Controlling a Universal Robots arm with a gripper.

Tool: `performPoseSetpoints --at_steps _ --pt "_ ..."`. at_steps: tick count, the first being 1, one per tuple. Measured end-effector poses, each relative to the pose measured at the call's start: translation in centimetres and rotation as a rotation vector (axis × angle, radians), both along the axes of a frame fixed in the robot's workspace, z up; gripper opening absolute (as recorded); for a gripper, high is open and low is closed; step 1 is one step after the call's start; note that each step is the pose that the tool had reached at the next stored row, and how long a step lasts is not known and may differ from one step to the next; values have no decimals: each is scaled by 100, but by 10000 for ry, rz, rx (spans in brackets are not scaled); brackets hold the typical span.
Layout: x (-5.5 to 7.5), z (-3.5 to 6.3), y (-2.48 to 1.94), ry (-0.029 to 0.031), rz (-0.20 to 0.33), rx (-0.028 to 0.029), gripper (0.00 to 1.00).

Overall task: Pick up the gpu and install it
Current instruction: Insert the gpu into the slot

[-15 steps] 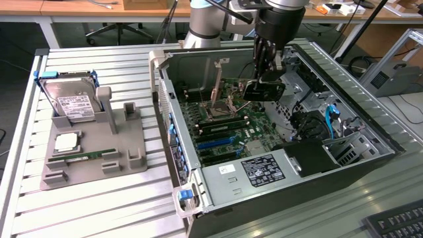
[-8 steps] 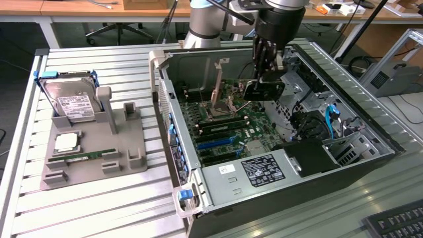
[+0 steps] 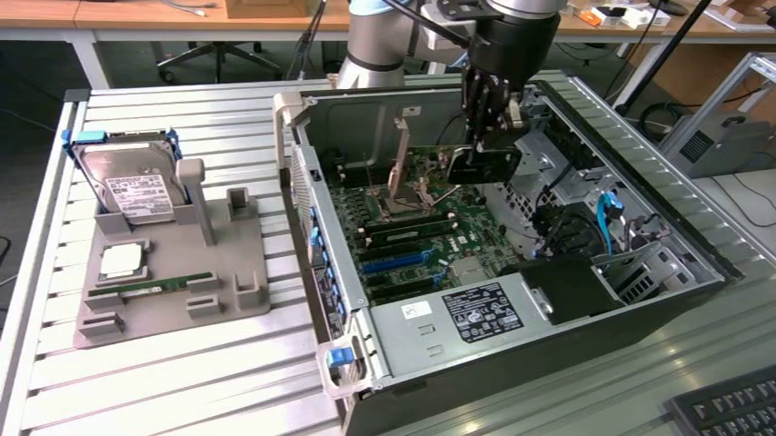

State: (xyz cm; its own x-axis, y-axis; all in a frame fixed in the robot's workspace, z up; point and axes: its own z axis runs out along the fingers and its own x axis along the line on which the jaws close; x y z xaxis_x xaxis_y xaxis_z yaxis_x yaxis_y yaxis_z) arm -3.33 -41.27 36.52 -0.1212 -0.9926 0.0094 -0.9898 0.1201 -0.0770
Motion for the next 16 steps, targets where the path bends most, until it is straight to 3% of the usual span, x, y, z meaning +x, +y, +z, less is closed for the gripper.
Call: performPoseSetpoints --at_steps 16 --pt "0 0 0 0 710 -1 27"
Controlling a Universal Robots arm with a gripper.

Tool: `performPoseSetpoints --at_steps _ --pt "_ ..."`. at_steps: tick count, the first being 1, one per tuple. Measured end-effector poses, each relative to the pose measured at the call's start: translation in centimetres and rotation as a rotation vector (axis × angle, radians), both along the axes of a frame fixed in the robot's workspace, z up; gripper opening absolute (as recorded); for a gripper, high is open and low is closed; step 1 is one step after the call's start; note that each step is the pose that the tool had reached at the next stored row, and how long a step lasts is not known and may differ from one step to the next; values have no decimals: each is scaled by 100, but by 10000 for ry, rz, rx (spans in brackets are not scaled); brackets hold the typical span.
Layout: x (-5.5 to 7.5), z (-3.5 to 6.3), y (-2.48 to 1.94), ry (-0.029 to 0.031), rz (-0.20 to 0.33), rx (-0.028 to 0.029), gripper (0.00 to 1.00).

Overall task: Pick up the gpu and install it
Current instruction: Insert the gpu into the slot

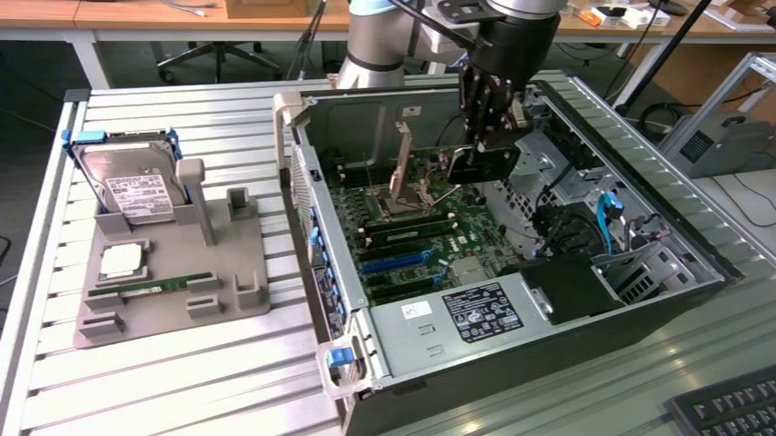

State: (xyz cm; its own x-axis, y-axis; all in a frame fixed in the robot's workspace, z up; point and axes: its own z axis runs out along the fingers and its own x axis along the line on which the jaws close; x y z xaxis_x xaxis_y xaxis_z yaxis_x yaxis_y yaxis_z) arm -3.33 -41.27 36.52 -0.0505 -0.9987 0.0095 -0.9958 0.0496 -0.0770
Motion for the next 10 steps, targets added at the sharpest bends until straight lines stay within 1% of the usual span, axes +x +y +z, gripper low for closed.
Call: performPoseSetpoints --at_steps 10 --pt "0 0 0 0 413 -4 27"
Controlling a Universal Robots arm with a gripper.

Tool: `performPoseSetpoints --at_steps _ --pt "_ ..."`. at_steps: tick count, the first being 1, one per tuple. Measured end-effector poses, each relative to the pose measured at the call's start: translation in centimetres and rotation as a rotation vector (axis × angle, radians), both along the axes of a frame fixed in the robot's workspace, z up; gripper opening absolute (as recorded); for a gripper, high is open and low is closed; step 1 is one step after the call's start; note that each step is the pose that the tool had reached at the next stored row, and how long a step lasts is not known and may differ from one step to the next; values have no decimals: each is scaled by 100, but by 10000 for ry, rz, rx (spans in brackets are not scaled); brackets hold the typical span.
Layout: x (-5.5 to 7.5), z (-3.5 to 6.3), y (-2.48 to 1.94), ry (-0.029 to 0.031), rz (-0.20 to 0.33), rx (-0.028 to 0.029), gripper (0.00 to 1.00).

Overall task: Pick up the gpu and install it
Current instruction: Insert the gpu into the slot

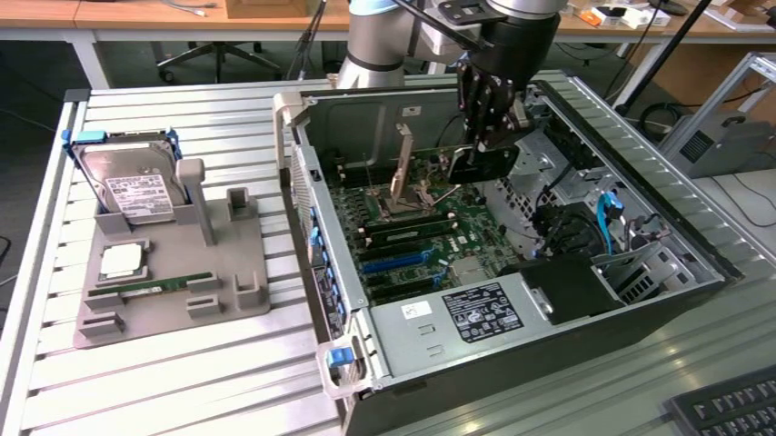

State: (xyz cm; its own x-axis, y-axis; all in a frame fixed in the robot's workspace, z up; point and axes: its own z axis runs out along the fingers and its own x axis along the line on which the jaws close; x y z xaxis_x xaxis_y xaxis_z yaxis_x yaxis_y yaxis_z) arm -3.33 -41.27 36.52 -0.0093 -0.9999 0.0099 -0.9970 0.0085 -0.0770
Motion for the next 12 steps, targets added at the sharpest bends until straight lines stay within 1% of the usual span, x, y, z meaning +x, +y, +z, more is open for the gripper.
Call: performPoseSetpoints --at_steps 6,12 --pt "-1 -3 -4 -1 -1 3 27" --pt "0 -13 -51 0 0 1 27"
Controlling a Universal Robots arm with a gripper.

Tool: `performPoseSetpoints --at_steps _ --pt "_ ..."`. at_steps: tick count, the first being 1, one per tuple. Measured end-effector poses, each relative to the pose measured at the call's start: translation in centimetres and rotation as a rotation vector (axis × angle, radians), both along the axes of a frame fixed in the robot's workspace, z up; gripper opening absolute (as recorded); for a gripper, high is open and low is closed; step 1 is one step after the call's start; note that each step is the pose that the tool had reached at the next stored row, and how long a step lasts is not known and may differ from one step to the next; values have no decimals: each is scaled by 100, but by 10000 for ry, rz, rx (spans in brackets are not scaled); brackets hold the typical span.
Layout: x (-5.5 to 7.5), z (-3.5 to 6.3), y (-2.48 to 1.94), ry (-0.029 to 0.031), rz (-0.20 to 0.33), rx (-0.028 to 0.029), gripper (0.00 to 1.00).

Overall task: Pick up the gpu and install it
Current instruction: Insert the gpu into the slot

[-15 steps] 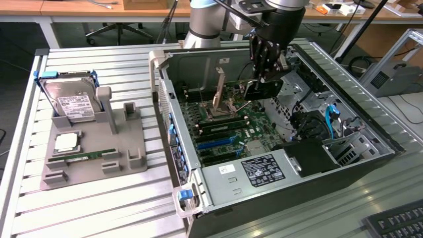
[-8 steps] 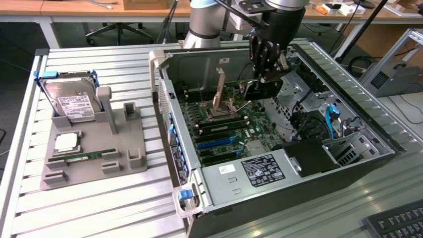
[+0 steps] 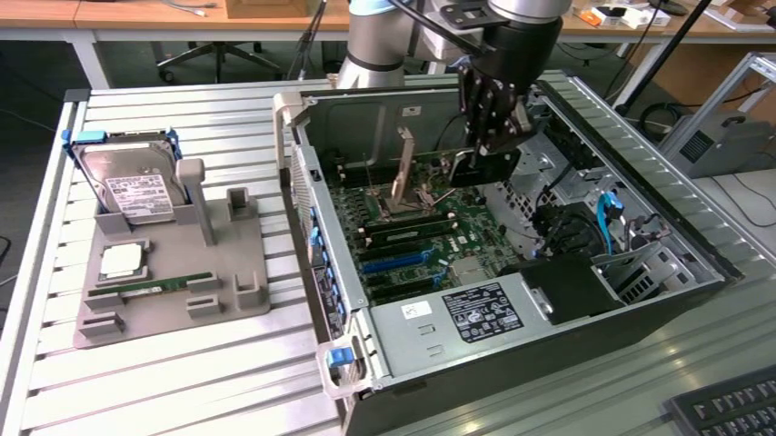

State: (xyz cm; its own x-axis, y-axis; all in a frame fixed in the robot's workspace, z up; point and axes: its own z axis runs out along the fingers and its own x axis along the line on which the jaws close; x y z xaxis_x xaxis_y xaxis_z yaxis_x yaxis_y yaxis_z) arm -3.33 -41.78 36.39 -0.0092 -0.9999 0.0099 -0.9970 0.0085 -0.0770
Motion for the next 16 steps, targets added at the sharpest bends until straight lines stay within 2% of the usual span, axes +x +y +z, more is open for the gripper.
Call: performPoseSetpoints --at_steps 9,16 --pt "-17 -31 -77 0 1 1 27" --pt "-55 -62 -102 0 1 -1 27"
